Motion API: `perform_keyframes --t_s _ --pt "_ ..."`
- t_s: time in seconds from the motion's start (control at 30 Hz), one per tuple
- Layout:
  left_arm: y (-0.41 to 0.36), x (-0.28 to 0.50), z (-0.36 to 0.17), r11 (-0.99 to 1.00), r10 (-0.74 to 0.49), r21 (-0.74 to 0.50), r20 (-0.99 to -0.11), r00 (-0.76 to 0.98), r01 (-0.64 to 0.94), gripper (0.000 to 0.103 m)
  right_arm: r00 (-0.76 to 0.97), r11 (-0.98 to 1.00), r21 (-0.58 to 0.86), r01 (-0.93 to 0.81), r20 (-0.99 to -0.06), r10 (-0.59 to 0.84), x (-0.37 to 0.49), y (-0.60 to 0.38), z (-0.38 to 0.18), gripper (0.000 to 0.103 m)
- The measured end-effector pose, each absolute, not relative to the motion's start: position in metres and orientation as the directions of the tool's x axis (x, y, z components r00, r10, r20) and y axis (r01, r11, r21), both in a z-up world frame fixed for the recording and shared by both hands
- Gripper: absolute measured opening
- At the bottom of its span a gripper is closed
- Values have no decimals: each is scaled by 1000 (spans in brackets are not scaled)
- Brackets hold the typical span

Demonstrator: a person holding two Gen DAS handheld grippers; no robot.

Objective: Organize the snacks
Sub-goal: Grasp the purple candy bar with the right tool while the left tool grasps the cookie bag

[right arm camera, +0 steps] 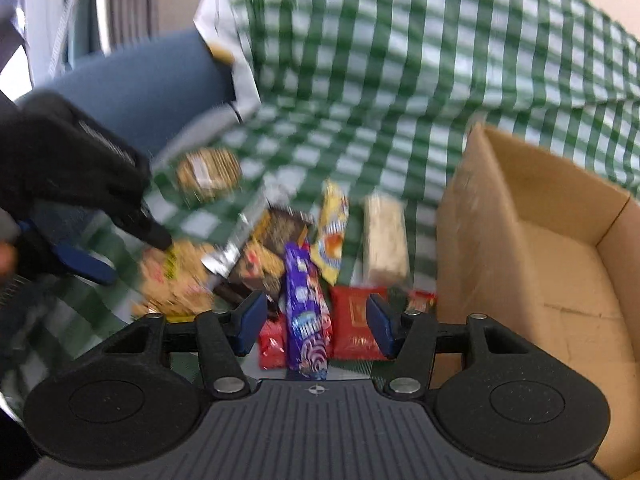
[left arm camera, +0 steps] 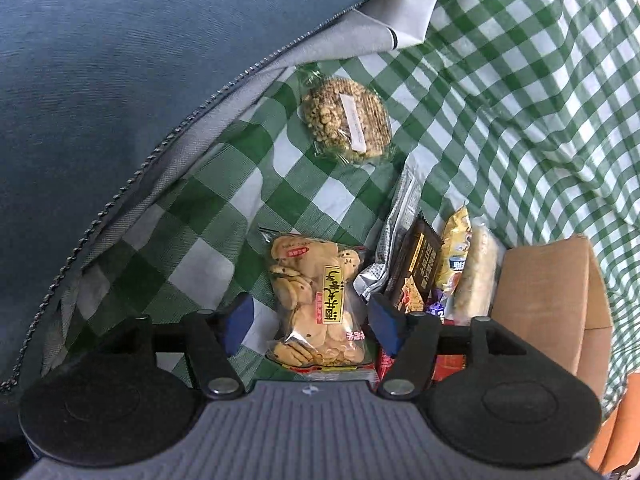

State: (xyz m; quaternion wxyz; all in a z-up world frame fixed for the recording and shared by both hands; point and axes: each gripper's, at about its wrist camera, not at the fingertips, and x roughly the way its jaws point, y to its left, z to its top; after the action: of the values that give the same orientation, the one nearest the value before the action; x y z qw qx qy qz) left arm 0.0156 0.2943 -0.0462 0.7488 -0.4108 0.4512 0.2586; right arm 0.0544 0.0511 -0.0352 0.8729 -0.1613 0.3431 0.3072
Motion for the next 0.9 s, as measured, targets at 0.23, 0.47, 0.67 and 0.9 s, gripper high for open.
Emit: perform_keyframes --t_s 0.23,0.47,0.67,0.9 --pt "282 40 -59 577 37 -304 -918 396 -758 76 529 763 -78 -641 -765 366 65 61 -61 19" --pt "274 47 -68 605 20 -276 -932 361 -747 76 548 717 -111 -689 -726 414 49 57 -48 17" --pt "272 44 -69 631 18 -266 -934 357 -728 68 544 646 -186 -740 -731 412 19 40 -40 17" --pt "268 36 -61 695 24 -254 -927 375 -672 46 618 563 -378 -735 -715 326 -24 15 -67 17"
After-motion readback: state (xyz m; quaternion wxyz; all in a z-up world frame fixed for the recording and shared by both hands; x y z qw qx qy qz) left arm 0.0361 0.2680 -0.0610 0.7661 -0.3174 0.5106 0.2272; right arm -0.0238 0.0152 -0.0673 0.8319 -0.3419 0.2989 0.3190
